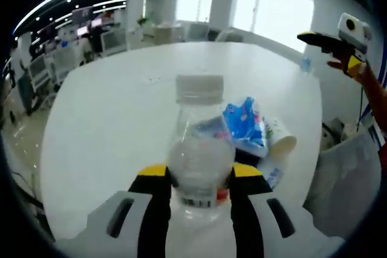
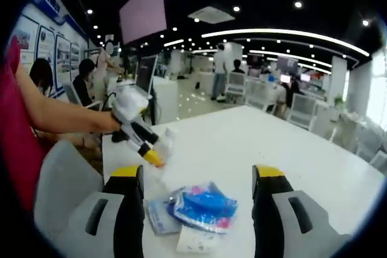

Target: Arrange the tabletop items into an orderly group along one side of the table until the central work area is clear of visible clutter.

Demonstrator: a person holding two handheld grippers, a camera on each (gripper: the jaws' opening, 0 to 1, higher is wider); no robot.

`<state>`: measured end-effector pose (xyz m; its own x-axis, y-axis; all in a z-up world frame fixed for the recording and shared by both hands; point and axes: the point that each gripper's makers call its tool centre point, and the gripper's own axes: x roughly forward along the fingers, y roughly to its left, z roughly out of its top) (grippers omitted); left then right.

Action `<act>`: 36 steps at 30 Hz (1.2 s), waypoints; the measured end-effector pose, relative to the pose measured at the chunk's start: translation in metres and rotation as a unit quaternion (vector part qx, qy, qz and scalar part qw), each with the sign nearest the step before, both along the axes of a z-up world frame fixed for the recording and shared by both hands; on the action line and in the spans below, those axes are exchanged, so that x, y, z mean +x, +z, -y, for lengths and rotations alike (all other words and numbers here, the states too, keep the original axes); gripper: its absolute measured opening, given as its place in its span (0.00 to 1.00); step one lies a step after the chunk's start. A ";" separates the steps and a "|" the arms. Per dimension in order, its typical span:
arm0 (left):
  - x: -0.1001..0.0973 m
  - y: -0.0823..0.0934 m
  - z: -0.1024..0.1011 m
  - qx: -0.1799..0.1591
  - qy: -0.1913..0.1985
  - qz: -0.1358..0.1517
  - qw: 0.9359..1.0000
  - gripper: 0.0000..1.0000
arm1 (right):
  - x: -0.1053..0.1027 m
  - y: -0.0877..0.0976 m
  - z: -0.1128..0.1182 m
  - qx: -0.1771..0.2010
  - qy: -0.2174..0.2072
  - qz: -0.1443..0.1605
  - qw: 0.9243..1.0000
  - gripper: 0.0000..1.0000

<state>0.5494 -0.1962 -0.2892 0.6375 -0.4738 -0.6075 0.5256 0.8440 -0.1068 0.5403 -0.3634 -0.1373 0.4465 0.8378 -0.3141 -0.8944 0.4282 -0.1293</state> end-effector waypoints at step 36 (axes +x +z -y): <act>-0.030 0.064 0.043 -0.089 -0.194 0.049 0.976 0.35 | -0.026 -0.048 -0.151 0.028 0.271 -0.079 0.959 0.44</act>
